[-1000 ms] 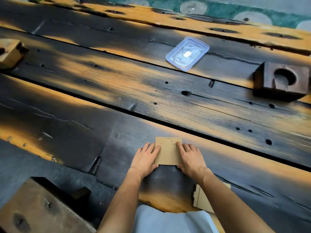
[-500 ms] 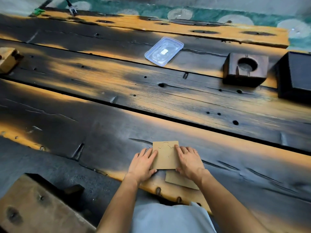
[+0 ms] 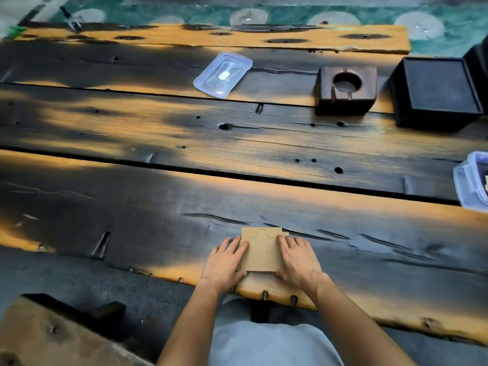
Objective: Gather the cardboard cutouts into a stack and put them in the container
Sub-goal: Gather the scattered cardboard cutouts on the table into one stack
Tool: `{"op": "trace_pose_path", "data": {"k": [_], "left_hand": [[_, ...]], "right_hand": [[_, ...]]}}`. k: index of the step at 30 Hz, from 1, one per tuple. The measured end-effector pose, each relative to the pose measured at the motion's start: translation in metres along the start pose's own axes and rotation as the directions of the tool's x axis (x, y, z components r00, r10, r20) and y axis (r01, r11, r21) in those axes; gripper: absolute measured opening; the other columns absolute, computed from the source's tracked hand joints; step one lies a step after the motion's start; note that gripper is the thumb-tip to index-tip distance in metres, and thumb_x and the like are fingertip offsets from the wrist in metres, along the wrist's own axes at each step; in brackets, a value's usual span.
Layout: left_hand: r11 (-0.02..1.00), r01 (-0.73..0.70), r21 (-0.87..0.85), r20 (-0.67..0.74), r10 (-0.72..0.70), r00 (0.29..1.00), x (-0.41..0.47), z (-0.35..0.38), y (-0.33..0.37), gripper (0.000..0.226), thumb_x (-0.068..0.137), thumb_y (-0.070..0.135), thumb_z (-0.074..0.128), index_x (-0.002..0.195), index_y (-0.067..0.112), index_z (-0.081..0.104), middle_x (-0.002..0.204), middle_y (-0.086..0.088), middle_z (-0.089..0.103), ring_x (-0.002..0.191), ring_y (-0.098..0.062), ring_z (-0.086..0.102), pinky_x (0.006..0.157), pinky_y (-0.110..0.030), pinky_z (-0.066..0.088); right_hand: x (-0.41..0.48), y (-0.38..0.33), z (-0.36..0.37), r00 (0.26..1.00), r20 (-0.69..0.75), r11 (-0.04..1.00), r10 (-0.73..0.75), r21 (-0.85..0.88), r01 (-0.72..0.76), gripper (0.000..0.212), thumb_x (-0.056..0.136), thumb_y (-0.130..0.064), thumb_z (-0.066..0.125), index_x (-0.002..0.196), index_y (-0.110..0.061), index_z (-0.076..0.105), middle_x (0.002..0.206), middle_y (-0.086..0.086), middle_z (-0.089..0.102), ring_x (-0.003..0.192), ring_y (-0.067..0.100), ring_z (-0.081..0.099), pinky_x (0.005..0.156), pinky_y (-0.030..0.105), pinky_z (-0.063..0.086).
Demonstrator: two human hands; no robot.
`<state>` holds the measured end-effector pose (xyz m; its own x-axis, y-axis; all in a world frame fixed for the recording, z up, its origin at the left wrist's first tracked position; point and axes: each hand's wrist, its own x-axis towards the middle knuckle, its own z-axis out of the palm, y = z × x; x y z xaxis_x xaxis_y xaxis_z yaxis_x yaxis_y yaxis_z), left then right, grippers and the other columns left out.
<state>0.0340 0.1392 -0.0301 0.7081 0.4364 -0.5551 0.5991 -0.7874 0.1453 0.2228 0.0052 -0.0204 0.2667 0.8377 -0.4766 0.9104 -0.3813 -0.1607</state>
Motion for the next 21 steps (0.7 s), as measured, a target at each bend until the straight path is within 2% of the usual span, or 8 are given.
{"op": "trace_pose_path", "data": {"k": [4, 10, 14, 18, 21], "left_hand": [[0.999, -0.018, -0.027, -0.007, 0.017, 1.000, 0.007, 0.006, 0.006, 0.066, 0.095, 0.049, 0.069, 0.148, 0.027, 0.036, 0.174, -0.001, 0.020, 0.159, -0.030, 0.019, 0.121, -0.047, 0.032], [0.999, -0.042, -0.023, 0.007, 0.042, 0.999, 0.018, 0.016, 0.015, 0.062, 0.095, 0.048, 0.069, 0.145, 0.026, 0.039, 0.175, -0.002, 0.019, 0.160, -0.030, 0.018, 0.121, -0.046, 0.033], [0.999, -0.026, -0.032, 0.001, 0.026, 1.000, 0.023, 0.015, 0.017, 0.059, 0.097, 0.044, 0.069, 0.145, 0.026, 0.040, 0.175, -0.005, 0.018, 0.159, -0.031, 0.019, 0.122, -0.046, 0.032], [0.998, -0.013, -0.058, 0.008, 0.014, 1.000, 0.022, 0.019, 0.021, 0.058, 0.096, 0.030, 0.072, 0.144, 0.026, 0.041, 0.175, -0.008, 0.014, 0.156, -0.030, 0.025, 0.121, -0.044, 0.035], [0.994, -0.017, -0.111, 0.014, 0.019, 1.000, 0.022, 0.016, 0.024, 0.060, 0.093, 0.018, 0.072, 0.143, 0.025, 0.040, 0.174, -0.010, 0.012, 0.151, -0.032, 0.031, 0.116, -0.045, 0.042]], "right_hand": [[-0.005, 0.002, 0.006, 0.998, 0.026, 0.998, 0.057, 0.000, -0.057, 0.086, 0.087, -0.048, 0.069, 0.151, -0.011, 0.027, 0.145, 0.009, 0.047, 0.130, 0.032, 0.044, 0.114, 0.041, 0.032], [-0.008, 0.006, 0.016, 0.990, 0.087, 0.992, 0.115, 0.033, -0.118, 0.074, 0.090, -0.034, 0.067, 0.149, -0.012, 0.029, 0.142, 0.011, 0.047, 0.128, 0.032, 0.048, 0.113, 0.041, 0.035], [-0.003, 0.007, 0.016, 0.988, 0.094, 0.987, 0.121, 0.092, -0.130, 0.065, 0.091, -0.024, 0.064, 0.147, -0.013, 0.032, 0.138, 0.012, 0.046, 0.124, 0.033, 0.048, 0.106, 0.042, 0.041], [-0.005, 0.006, 0.020, 0.986, 0.106, 0.983, 0.126, 0.123, -0.139, 0.058, 0.091, -0.015, 0.059, 0.143, -0.013, 0.034, 0.136, 0.014, 0.044, 0.122, 0.034, 0.047, 0.102, 0.042, 0.044], [-0.006, 0.007, 0.025, 0.989, 0.092, 0.978, 0.118, 0.164, -0.132, 0.065, 0.087, -0.007, 0.062, 0.144, -0.014, 0.032, 0.141, 0.014, 0.037, 0.124, 0.034, 0.045, 0.101, 0.042, 0.047]]}}
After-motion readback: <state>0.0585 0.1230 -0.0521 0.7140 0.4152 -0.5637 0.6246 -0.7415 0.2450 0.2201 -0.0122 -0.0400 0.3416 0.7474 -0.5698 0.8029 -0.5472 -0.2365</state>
